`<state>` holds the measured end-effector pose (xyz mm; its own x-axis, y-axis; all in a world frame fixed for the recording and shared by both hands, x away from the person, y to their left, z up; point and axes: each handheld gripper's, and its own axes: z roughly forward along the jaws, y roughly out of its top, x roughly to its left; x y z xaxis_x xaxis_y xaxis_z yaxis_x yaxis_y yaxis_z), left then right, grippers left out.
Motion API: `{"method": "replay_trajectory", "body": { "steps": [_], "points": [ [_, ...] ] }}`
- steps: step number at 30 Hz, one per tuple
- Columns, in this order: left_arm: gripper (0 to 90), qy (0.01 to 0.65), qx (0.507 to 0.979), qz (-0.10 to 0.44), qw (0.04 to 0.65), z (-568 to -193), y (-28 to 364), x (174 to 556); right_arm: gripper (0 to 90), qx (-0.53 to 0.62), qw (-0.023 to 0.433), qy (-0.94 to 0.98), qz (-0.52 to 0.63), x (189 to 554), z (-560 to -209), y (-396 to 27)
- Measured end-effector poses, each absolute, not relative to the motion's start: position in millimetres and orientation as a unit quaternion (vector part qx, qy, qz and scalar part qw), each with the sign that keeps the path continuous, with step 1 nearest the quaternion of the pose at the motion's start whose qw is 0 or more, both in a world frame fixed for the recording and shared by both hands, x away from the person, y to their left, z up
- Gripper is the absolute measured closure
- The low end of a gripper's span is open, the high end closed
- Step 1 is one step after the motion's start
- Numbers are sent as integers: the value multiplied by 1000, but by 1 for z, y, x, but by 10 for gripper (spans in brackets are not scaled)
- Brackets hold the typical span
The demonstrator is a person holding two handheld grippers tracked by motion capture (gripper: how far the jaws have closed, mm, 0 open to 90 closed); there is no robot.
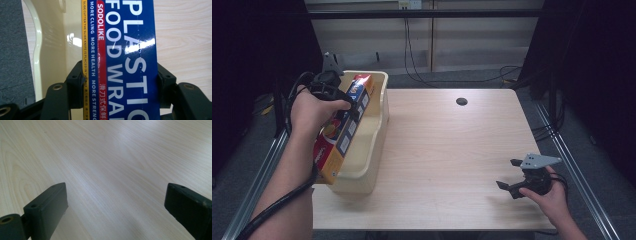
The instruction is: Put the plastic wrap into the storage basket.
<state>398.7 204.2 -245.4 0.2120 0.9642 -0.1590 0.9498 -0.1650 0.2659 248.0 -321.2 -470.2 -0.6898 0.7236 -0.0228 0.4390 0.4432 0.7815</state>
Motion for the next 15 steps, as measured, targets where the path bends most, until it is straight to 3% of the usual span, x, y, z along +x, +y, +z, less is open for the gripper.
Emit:
{"method": "replay_trajectory", "body": {
  "steps": [15],
  "points": [
    [405,635,757,13,153,-261,209,398,47,351,181,830,394,248,-470,-321]
  ]
}}
